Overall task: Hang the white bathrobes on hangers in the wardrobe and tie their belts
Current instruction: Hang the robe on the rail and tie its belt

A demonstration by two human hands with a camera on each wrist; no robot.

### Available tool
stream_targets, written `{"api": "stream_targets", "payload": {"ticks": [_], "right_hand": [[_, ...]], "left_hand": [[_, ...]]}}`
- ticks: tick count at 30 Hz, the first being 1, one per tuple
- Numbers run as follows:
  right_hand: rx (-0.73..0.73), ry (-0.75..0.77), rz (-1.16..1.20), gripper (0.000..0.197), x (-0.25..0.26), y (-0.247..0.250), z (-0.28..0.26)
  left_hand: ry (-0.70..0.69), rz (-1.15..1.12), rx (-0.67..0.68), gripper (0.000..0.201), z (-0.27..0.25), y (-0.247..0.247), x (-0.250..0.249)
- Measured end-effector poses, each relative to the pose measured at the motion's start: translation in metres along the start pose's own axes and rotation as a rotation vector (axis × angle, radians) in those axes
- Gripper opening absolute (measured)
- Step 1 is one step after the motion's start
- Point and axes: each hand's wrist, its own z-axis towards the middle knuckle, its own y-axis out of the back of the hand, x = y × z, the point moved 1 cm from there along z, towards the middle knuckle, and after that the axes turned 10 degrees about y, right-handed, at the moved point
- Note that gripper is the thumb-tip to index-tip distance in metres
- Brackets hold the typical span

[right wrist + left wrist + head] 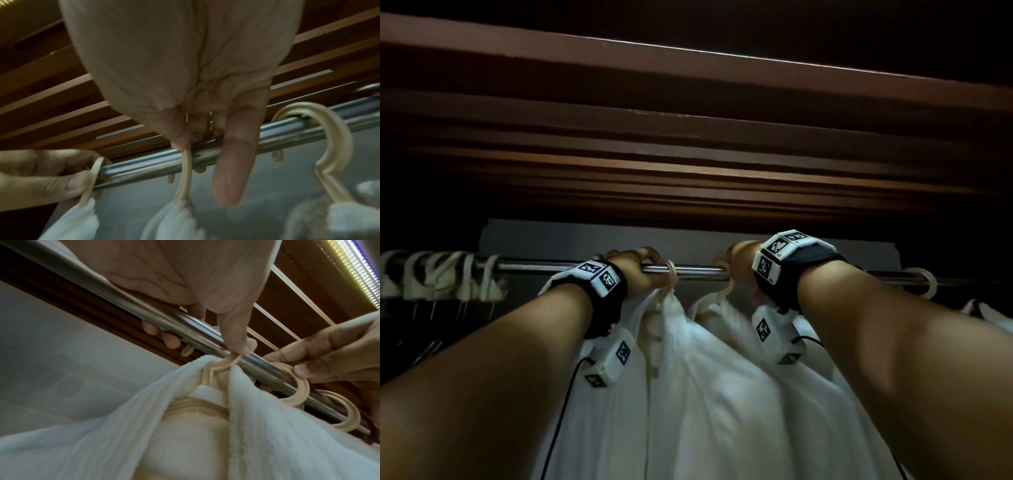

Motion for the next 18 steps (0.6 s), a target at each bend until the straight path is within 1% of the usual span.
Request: {"api": "stream_targets", "payload": {"ticks": [1,2,3,4,5,6,7,8,9,10,11,12,13,14,16,17,18], "right_hand": [[0.029,-0.045,0.044,0.041,0.002,0.003,-0.004],[0.058,-0.049,0.024,0.043,0.005,0.007,-0.007],[0.085,-0.018,-0.031,0.050,0.002,0.003,0.001],[0.201,-0.003,-0.069,0.062,0.007,0.007,-0.002],[0.245,-0.024,-0.050,0.070,0.000,0.003,0.012],[0.233,-0.005,-0.056,0.071,-0.031,-0.021,0.046],[0.254,0.014,-0.079,0.065,-0.053,-0.033,0.068],[0.309,-0.034,-0.090,0.061,-0.053,-0.032,0.066],[0.242,-0.061,-0.092,0.061,-0.036,-0.021,0.044],[0.214,-0.064,-0.042,0.055,-0.014,-0.008,0.019],[0.126,-0.068,-0.046,0.048,0.005,0.006,0.000],[0.142,-0.101,-0.022,0.042,0.019,0.008,-0.010],[0.133,-0.130,0.011,0.041,0.027,0.010,-0.016],[0.144,-0.157,0.058,0.043,0.037,0.018,-0.025],[0.099,-0.179,0.095,0.051,0.038,0.017,-0.030],[0.119,-0.223,0.099,0.051,0.040,0.021,-0.033],[0.127,-0.234,0.063,0.048,0.038,0.020,-0.036]], "left_hand": [[0.003,-0.005,0.007,0.049,-0.001,0.000,0.001],[0.005,-0.009,0.011,0.050,0.001,-0.001,0.001],[0.008,-0.014,0.014,0.051,0.002,-0.001,0.002],[0.013,-0.008,0.015,0.052,0.002,-0.001,0.003],[0.014,-0.002,0.008,0.053,0.003,-0.001,0.004],[0.012,-0.003,0.004,0.051,0.005,-0.001,0.005],[0.003,0.000,0.013,0.049,0.005,-0.001,0.006],[-0.009,0.007,0.018,0.047,0.006,-0.001,0.007],[-0.021,0.012,0.015,0.044,0.006,-0.001,0.007],[-0.038,0.005,0.018,0.043,0.006,-0.001,0.007],[-0.055,0.008,0.028,0.042,0.005,0.001,0.007],[-0.058,0.014,0.043,0.042,0.007,0.000,0.009],[-0.060,0.017,0.055,0.043,0.007,-0.001,0.011],[-0.071,0.015,0.063,0.045,0.009,-0.003,0.012],[-0.120,0.018,0.042,0.045,0.012,-0.006,0.014],[-0.144,0.036,0.027,0.041,0.015,-0.006,0.014],[-0.164,0.043,0.019,0.035,0.016,-0.006,0.015]]}}
